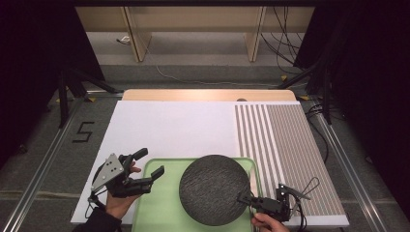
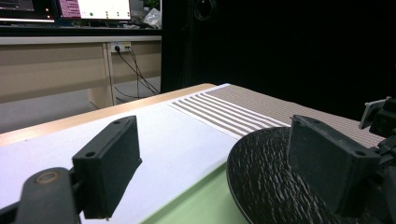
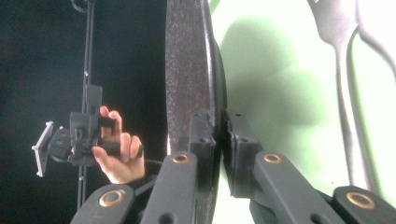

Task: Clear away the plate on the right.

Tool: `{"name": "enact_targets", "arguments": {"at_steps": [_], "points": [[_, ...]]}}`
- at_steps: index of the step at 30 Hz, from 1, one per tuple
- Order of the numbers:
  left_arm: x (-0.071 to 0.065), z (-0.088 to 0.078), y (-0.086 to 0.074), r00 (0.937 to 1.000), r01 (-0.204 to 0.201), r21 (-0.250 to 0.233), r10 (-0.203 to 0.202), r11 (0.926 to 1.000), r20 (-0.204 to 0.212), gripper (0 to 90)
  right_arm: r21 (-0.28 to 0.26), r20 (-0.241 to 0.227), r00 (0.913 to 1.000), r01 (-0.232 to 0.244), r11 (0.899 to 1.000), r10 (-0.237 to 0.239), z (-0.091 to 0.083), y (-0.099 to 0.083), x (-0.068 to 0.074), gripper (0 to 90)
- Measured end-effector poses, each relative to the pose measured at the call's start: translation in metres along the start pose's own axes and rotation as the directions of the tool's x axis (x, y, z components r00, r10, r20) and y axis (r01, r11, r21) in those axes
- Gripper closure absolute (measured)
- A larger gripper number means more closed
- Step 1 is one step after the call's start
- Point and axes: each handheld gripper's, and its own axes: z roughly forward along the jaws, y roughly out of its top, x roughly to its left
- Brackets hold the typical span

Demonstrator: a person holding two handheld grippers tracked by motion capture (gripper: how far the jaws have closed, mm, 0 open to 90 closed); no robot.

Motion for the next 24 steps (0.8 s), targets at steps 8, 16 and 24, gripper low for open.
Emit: {"name": "enact_targets", "arguments": {"at_steps": [8, 16, 24], "points": [[0.000, 0.000, 0.000, 1.0000, 0.000, 0.000, 0.000, 1.0000, 0.000, 16.8, 0.026, 0.020, 0.9998, 0.008, 1.000, -0.009, 0.009, -0.003, 0.001, 83.4], [0.000, 0.000, 0.000, 1.0000, 0.000, 0.001, 0.000, 1.0000, 0.000, 16.8, 0.040, 0.043, 0.9989, 0.015, 0.999, -0.017, 0.015, -0.003, 0.001, 83.1], [0.000, 0.000, 0.000, 1.0000, 0.000, 0.002, 0.000, 1.0000, 0.001, 16.8, 0.057, 0.068, 0.9974, 0.019, 0.998, -0.023, 0.023, -0.004, 0.001, 82.6]]}}
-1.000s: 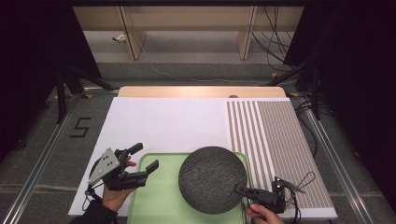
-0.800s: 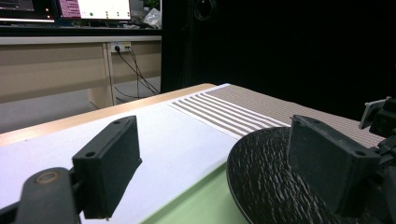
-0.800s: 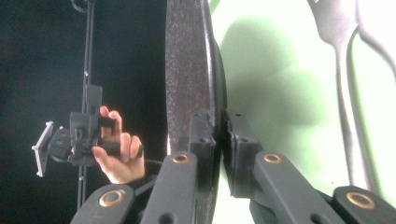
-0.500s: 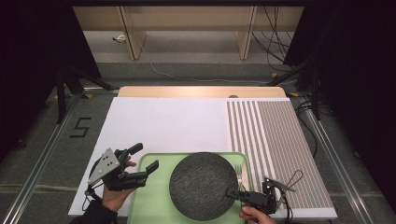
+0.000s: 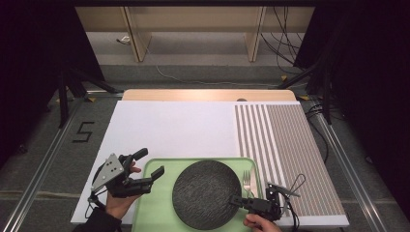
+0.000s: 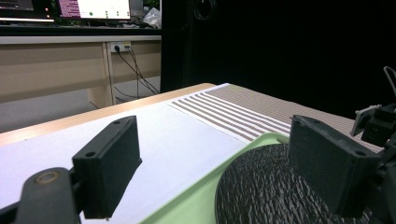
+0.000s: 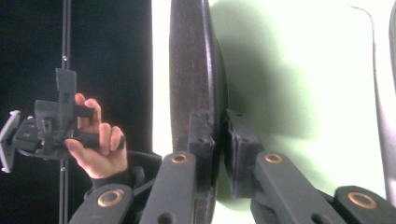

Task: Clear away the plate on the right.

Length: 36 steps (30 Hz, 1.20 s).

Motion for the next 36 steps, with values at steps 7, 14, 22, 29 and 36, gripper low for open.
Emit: {"name": "enact_targets", "arguments": {"at_steps": [7, 14, 22, 29, 36], "points": [[0.0000, -0.0001, 0.0000, 1.0000, 0.001, 0.002, -0.001, 1.0000, 0.001, 16.8, 0.011, 0.006, 1.0000, -0.004, 1.000, 0.004, 0.0035, -0.0008, 0.0000, 82.8], [0.0001, 0.0002, -0.0002, 1.0000, 0.001, 0.003, -0.001, 1.0000, 0.001, 16.8, 0.019, 0.013, 0.9999, -0.002, 1.000, 0.002, 0.0059, -0.0020, 0.0002, 83.2], [0.0001, 0.0000, -0.0001, 1.0000, 0.002, 0.003, -0.002, 1.0000, 0.001, 16.7, 0.027, 0.068, 0.9975, 0.017, 1.000, -0.018, 0.0058, -0.0007, 0.0001, 83.2], [0.0003, 0.0000, -0.0001, 1.0000, 0.003, 0.004, -0.003, 1.0000, 0.002, 16.7, 0.050, 0.084, 0.9960, 0.025, 0.998, -0.030, 0.0060, 0.0004, 0.0016, 74.7], [0.0000, -0.0005, -0.0001, 1.0000, 0.001, 0.003, -0.001, 1.0000, 0.004, 16.7, 0.069, 0.116, 0.9912, 0.057, 0.996, -0.065, 0.0060, 0.0000, 0.0035, 65.6]]}}
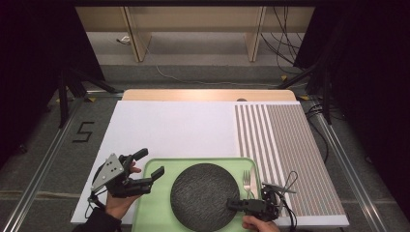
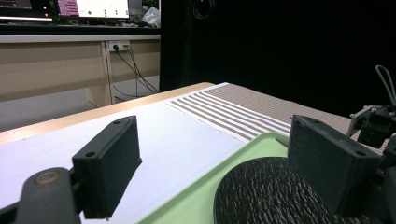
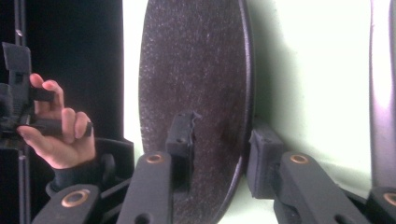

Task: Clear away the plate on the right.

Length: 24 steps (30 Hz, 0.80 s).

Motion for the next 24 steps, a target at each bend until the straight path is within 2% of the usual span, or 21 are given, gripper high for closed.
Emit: {"name": "enact_targets", "arguments": {"at_steps": [6, 7, 9, 10, 13, 16, 24], "points": [[0.000, -0.001, 0.000, 1.0000, 0.000, -0.001, 0.000, 1.0000, -0.002, 16.7, -0.021, 0.039, 0.9977, 0.056, 0.998, -0.056, -0.006, 0.001, 0.007, 54.4], [0.000, -0.001, 0.000, 1.0000, 0.001, -0.001, -0.001, 1.0000, -0.001, 16.7, -0.034, 0.057, 0.9963, 0.066, 0.997, -0.064, -0.008, 0.002, 0.009, 52.4], [0.000, -0.001, 0.000, 1.0000, 0.001, 0.000, -0.001, 1.0000, -0.002, 16.7, -0.052, 0.099, 0.9888, 0.117, 0.992, -0.112, -0.012, 0.003, 0.014, 50.4], [0.000, -0.001, 0.000, 1.0000, 0.001, 0.000, -0.001, 1.0000, -0.003, 16.7, -0.061, 0.100, 0.9868, 0.134, 0.989, -0.127, -0.015, 0.004, 0.015, 49.2], [0.000, -0.001, 0.000, 1.0000, 0.001, 0.000, -0.001, 1.0000, -0.002, 16.7, -0.075, 0.121, 0.9821, 0.154, 0.985, -0.144, -0.019, 0.006, 0.017, 47.0], [0.000, -0.001, 0.000, 1.0000, -0.001, 0.000, 0.001, 1.0000, -0.002, 16.7, -0.086, 0.120, 0.9820, 0.157, 0.984, -0.146, -0.021, 0.008, 0.017, 45.8], [0.000, -0.001, 0.000, 1.0000, -0.002, 0.001, 0.002, 1.0000, -0.004, 16.7, -0.104, 0.116, 0.9739, 0.207, 0.973, -0.195, -0.026, 0.012, 0.022, 41.0]]}}
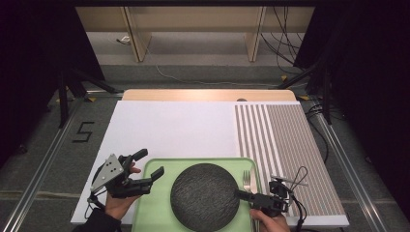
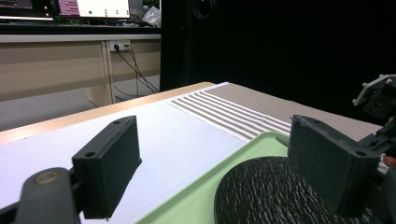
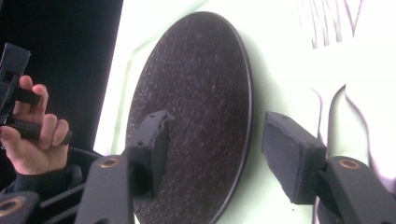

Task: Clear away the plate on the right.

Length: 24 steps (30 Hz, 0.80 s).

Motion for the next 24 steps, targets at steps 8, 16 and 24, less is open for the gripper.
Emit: {"name": "enact_targets", "arguments": {"at_steps": [8, 16, 24], "points": [[0.000, 0.001, 0.000, 1.0000, 0.002, 0.000, -0.002, 1.0000, 0.002, 16.6, -0.038, 0.006, 0.9971, 0.077, 0.996, -0.076, -0.007, 0.006, 0.005, 38.0], [0.000, 0.000, 0.000, 1.0000, 0.002, 0.000, -0.002, 1.0000, 0.002, 16.5, -0.103, 0.086, 0.9747, 0.215, 0.971, -0.206, -0.017, 0.013, 0.012, 35.8], [0.000, 0.001, 0.000, 1.0000, 0.002, 0.001, -0.002, 1.0000, 0.004, 16.4, -0.171, 0.104, 0.9513, 0.305, 0.937, -0.290, -0.027, 0.018, 0.018, 34.6]]}}
